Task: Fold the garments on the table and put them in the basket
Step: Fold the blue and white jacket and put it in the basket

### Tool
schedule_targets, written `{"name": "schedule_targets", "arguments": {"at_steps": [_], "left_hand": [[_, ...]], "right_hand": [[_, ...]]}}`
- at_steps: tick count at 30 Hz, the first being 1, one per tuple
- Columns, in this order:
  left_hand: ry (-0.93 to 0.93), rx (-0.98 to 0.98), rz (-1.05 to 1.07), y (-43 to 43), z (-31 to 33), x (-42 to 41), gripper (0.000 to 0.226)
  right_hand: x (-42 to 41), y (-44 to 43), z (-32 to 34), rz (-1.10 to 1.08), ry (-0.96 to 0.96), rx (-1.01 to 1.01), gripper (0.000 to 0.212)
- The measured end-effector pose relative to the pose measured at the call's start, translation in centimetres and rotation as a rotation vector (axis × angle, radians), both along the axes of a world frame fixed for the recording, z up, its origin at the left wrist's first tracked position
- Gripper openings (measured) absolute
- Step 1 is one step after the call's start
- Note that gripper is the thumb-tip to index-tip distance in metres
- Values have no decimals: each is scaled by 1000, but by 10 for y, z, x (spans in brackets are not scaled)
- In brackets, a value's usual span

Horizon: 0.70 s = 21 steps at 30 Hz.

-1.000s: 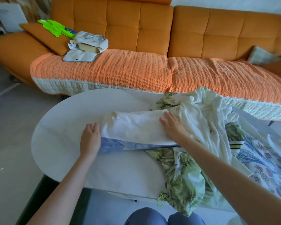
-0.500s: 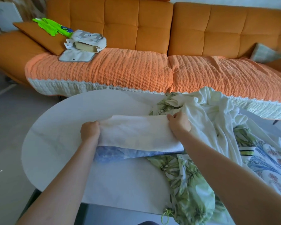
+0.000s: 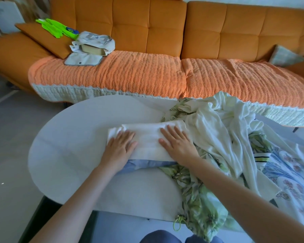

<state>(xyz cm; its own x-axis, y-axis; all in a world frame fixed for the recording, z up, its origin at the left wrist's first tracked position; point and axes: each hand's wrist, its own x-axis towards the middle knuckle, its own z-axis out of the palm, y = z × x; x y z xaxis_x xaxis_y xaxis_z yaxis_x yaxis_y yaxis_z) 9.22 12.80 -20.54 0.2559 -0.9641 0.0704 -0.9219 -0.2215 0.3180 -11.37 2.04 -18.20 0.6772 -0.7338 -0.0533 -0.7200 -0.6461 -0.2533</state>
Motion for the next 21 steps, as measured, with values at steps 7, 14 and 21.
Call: {"name": "schedule_targets", "arguments": {"at_steps": [7,14,21], "left_hand": [[244,-263,421,13,26,9,55],[1140,38,672,17,42,21,77],[1154,-175,659,20,33,15,47]], "right_hand": [[-18,-19,34,-382,-429,156,54],[-37,-18,48,-514,-206,582,56],[-21,-16,60,-538,-302,643,69]]}}
